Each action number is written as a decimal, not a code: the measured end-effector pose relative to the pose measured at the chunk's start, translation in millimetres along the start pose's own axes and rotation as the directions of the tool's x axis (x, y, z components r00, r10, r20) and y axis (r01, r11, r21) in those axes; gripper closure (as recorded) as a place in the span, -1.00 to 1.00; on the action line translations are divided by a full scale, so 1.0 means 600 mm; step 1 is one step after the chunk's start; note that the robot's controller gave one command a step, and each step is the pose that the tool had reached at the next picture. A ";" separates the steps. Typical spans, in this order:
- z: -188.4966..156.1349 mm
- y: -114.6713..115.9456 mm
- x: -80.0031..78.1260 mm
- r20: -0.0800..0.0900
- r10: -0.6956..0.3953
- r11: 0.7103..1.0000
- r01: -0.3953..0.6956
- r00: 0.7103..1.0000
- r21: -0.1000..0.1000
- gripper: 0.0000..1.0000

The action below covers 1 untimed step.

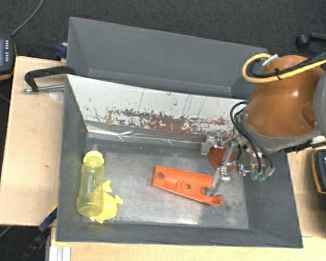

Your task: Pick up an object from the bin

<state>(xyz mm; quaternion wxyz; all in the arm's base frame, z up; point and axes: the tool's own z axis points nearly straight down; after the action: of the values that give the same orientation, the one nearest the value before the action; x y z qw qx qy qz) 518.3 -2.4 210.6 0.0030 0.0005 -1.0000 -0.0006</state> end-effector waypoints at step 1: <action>-0.008 0.000 -0.003 0.009 0.000 1.000 0.000 1.000 0.000 -1.00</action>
Offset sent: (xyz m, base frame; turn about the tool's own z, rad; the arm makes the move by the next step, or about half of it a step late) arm 0.0072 0.0272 -0.1097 -0.4883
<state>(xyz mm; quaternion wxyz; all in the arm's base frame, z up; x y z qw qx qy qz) 519.9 -2.4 215.3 -0.0016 0.0005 -1.0000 -0.0006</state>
